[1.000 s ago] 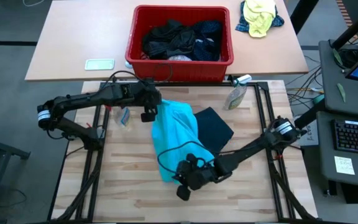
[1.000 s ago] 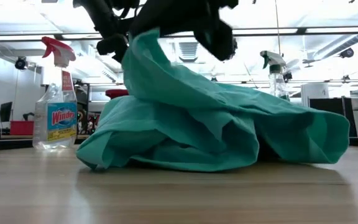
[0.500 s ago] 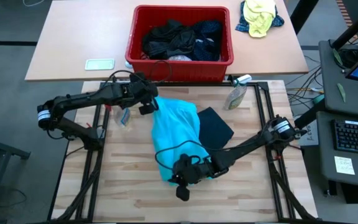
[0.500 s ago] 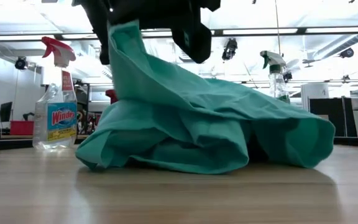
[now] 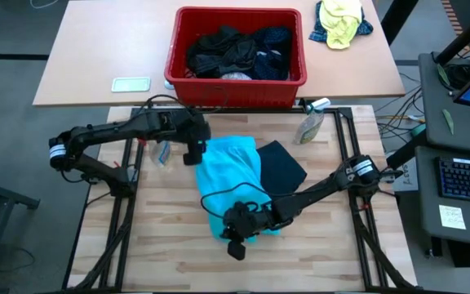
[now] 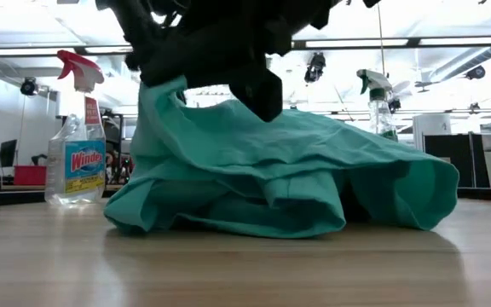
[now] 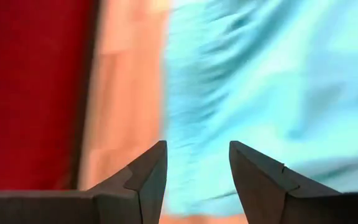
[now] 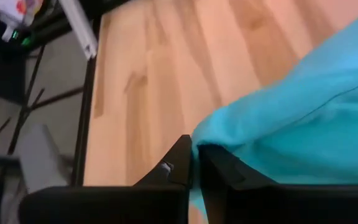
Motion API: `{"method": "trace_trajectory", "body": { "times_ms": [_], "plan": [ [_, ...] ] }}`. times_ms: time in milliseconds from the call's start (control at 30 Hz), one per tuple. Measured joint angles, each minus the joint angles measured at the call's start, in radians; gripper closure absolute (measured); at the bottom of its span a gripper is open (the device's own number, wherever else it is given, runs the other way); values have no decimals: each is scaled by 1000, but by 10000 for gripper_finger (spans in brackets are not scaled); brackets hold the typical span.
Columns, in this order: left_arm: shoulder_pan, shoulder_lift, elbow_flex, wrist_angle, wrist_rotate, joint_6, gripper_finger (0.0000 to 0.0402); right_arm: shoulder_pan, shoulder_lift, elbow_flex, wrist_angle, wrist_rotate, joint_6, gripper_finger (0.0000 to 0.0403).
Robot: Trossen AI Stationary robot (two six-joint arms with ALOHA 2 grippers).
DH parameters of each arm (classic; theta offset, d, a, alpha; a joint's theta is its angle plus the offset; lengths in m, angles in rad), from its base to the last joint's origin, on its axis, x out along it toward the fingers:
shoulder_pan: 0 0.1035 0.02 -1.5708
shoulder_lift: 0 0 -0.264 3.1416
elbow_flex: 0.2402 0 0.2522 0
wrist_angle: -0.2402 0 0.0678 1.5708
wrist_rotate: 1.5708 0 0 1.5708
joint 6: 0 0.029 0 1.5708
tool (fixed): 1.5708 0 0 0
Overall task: Fold Laundry from Bin
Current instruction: Fold the light blue shorts
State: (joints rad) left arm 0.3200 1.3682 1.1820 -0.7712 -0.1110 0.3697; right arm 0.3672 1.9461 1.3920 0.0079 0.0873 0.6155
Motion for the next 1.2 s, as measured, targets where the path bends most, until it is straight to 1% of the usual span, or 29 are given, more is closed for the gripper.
{"method": "trace_trajectory", "body": {
  "times_ms": [33, 67, 233, 367, 467, 567, 700, 833, 967, 1100, 1167, 1200],
  "plan": [
    [-7, 0, 0, -1, 40, 1, 246, -1, -3, 0, 1, 11, 2, 370],
    [-18, 0, -1, -3, 56, 1, 249, 0, -5, 0, -2, 16, 1, 359],
    [-99, 0, -36, 45, 57, -6, 270, 5, -22, 0, 0, 17, 1, 290],
    [-179, 0, -93, 57, 59, -12, 289, 15, -46, 1, -41, 18, 1, 238],
    [-229, 0, -167, 114, 59, -41, 303, 31, -66, 1, -66, 25, -11, 214],
    [-264, 0, -256, 155, 60, -83, 319, 49, -80, 1, -110, 46, -41, 203],
    [-290, 0, -338, 164, 54, -193, 326, 63, -91, -5, -182, 168, -96, 204],
    [-308, 0, -349, 178, 12, -307, 327, 46, -86, -29, -192, 176, -150, 223],
    [-317, 0, -312, 181, -24, -350, 327, 12, -94, -63, -202, 175, -219, 253],
    [-336, 0, -253, 171, -40, -427, 327, -18, -184, -86, -328, 176, -286, 283],
    [-351, 0, -213, 175, -41, -515, 327, -36, -244, -97, -418, 176, -296, 295],
    [-358, 0, -189, 191, -56, -588, 327, -45, -279, -103, -447, 175, -303, 301]
  ]
}}
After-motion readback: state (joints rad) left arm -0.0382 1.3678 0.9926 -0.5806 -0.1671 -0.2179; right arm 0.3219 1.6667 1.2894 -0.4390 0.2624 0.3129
